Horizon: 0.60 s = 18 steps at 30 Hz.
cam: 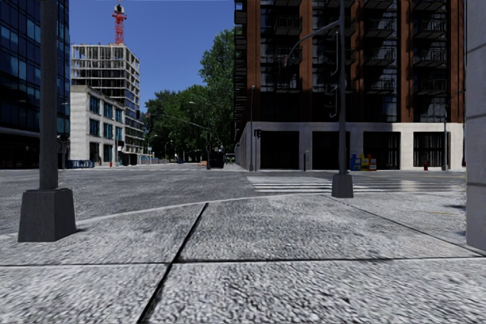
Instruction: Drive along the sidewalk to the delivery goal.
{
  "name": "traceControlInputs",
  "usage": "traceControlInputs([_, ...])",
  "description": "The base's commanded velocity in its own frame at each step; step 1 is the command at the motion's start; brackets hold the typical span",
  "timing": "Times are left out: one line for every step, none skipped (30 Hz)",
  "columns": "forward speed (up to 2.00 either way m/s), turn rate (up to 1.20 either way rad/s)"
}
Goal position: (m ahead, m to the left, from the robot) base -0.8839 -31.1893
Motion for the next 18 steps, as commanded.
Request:
traceControlInputs([2.0,-0.11])
traceControlInputs([2.0,-0.18])
traceControlInputs([2.0,-0.24])
traceControlInputs([2.0,-0.24])
traceControlInputs([2.0,-0.3])
traceControlInputs([2.0,-0.32])
traceControlInputs([2.0,-0.33])
traceControlInputs([2.0,-0.33])
traceControlInputs([2.0,-0.35])
traceControlInputs([2.0,-0.38])
traceControlInputs([2.0,-0.41])
traceControlInputs([2.0,-0.41])
traceControlInputs([2.0,-0.44])
traceControlInputs([2.0,-0.47])
traceControlInputs([2.0,-0.48])
traceControlInputs([2.0,-0.48])
traceControlInputs([2.0,-0.49])
traceControlInputs([2.0,-0.49])
